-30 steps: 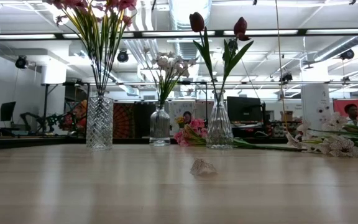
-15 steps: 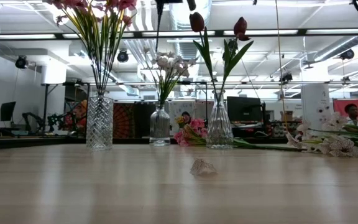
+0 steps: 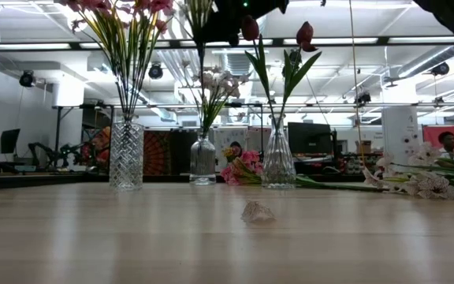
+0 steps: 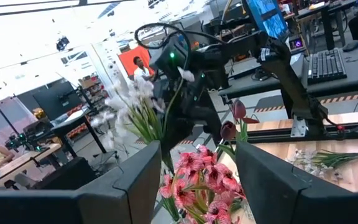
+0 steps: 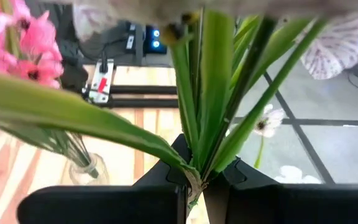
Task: Sort flowers into vase by color
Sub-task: Put the top white flower into the top transparent vase
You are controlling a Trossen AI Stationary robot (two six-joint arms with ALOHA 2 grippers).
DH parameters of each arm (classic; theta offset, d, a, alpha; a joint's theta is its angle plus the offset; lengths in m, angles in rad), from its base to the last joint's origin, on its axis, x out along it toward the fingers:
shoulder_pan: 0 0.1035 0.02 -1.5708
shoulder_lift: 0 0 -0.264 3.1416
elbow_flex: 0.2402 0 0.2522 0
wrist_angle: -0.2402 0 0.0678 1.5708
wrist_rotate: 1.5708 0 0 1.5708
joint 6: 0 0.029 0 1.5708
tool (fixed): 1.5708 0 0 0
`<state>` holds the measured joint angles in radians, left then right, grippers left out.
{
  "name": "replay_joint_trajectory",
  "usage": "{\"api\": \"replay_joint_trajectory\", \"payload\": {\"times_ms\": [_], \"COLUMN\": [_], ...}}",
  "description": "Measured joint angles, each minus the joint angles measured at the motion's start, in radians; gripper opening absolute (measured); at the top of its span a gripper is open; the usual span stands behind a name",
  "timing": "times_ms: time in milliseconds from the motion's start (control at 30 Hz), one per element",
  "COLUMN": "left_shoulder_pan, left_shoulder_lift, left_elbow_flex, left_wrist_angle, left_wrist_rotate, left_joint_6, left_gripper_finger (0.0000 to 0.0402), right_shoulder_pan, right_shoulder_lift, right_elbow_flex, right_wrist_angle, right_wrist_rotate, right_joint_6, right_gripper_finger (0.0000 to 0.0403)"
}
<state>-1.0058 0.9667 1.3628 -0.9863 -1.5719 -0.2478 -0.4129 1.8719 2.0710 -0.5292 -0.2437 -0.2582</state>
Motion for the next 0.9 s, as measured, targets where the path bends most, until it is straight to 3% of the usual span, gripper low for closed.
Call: {"api": "replay_joint_trajectory", "payload": {"times_ms": [333,467,667,900], "left_shoulder_pan": [0.0,0.0,0.0,0.0], "left_shoulder_lift": [-0.008,-0.004,-0.002,0.006], "left_elbow_flex": [0.003,0.003,0.003,0.003], "left_wrist_angle": [0.0,-0.001,-0.002,-0.003], "left_wrist_rotate": [0.0,0.0,0.001,0.001], "left_joint_6": [0.0,0.0,-0.001,-0.001], "left_gripper_finger": [0.019,0.019,0.019,0.019], "right_shoulder_pan": [0.008,0.008,0.013,0.013], "right_shoulder_lift": [-0.016,-0.027,-0.077,-0.165], "right_elbow_flex": [-0.019,-0.051,-0.163,-0.384], "right_wrist_angle": [-0.07,-0.055,0.084,0.321], "right_wrist_rotate": [-0.003,-0.065,-0.075,-0.069], "right_joint_6": [-0.004,0.012,-0.013,-0.03], "right_gripper_finger": [0.0018,0.0018,0.0018,0.0018]}}
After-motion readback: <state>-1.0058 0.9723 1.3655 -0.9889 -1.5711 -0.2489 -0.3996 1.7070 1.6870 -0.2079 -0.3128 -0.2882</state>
